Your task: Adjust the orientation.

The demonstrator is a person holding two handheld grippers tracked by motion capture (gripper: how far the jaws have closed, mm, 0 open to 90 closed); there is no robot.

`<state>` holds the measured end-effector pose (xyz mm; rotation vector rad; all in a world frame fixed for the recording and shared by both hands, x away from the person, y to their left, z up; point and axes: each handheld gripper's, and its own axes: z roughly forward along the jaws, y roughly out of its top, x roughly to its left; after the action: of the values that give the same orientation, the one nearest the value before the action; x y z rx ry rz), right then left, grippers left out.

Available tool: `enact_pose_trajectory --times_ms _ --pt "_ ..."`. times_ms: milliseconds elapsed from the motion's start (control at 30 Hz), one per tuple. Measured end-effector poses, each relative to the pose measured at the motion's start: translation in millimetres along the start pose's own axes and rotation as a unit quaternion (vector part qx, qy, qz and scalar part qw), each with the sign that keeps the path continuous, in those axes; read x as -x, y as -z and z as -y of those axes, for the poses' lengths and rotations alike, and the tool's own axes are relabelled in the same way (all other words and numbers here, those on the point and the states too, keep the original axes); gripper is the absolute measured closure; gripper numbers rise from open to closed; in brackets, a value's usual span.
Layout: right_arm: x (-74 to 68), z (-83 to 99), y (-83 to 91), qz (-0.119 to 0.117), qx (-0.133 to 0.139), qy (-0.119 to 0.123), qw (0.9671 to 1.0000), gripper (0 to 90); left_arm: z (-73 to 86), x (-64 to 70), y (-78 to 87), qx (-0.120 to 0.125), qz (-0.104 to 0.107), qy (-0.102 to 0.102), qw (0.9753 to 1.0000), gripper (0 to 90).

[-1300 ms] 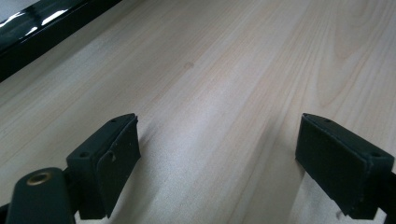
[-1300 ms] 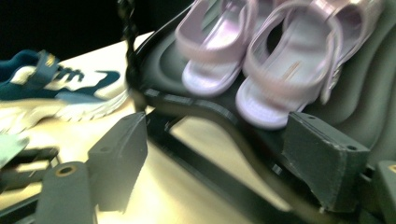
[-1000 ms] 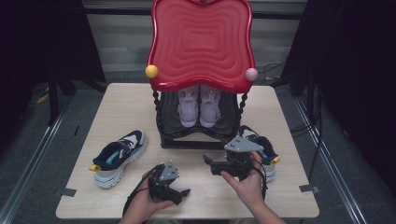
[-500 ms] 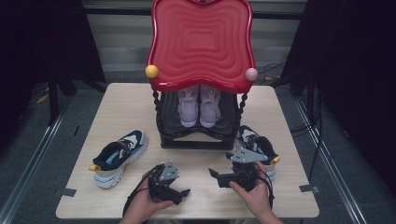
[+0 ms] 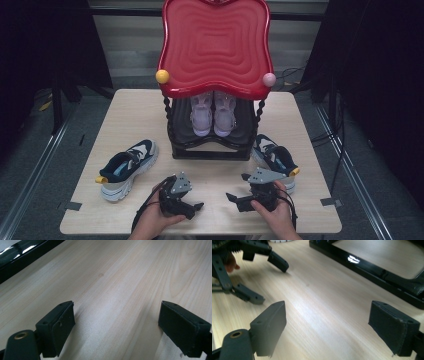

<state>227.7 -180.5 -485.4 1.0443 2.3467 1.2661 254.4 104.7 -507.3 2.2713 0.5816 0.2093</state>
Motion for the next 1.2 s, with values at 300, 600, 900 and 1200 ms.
enact_pose_trajectory --times_ms 300,600,900,1200 --pt "3.2 7.6 -5.3 -0.010 -0.029 0.008 0.9995 14.1 0.0 0.0 0.0 0.000 0.000 0.000 1.0000 13.0" --pt "11.0 15.9 -11.0 -0.015 -0.066 0.022 0.9975 14.1 0.0 -0.1 0.1 -0.001 0.000 -0.001 1.0000 13.0" --pt "10.6 19.1 -13.5 -0.008 -0.070 0.041 0.9967 13.9 0.0 0.2 -0.1 0.000 0.001 0.000 1.0000 12.8" --pt "11.6 18.8 -14.0 -0.013 -0.073 0.052 0.9958 13.0 0.4 -0.5 0.4 0.002 -0.003 0.002 1.0000 13.8"
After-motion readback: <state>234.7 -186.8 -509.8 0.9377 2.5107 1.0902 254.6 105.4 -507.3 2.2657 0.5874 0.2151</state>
